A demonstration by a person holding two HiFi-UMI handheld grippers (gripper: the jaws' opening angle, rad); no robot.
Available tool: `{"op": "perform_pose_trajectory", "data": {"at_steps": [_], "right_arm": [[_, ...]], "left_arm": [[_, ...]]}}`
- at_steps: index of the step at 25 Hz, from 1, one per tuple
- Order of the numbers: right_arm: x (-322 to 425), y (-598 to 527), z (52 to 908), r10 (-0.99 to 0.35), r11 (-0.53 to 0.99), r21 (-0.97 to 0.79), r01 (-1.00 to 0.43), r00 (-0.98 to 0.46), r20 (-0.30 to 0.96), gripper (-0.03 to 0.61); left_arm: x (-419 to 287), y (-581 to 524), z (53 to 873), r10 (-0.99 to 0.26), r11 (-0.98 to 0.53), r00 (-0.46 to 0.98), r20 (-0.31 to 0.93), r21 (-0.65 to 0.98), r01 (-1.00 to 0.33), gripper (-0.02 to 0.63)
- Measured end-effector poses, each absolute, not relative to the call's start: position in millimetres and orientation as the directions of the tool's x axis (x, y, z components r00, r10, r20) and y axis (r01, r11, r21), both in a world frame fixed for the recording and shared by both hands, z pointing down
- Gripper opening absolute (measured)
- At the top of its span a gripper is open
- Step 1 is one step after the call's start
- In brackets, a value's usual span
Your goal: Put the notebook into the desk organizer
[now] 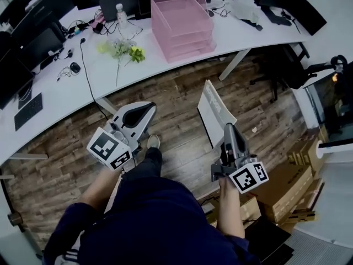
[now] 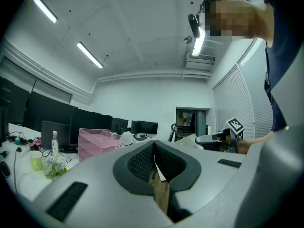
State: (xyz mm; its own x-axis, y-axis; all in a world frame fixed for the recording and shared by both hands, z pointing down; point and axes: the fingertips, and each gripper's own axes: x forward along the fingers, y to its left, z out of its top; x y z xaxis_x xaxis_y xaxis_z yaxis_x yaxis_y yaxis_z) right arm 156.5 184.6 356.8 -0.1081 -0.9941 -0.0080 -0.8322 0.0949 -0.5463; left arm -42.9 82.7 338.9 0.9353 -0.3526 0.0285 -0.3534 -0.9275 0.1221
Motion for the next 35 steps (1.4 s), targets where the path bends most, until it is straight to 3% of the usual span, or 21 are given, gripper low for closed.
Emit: {"op": "perform_pose_trajectory", "data": {"at_steps": [21,35], "right_arm": [[183,-27,344,-0.998,0.046,-0.523,-0.851,-0.065,0.018,0.011],[183,-83,318,-0.998,0.063,-0.473,-0.879,-0.058,-0.025,0.011]], "left_arm": [[-26,-135,354,-0.337,-0.922,0.94,0.052,0.183,-0.34,0.028],[-34,-186,349,-0.34,-0.924,0.94,0.025,0.174,-0.339,0.028]]}}
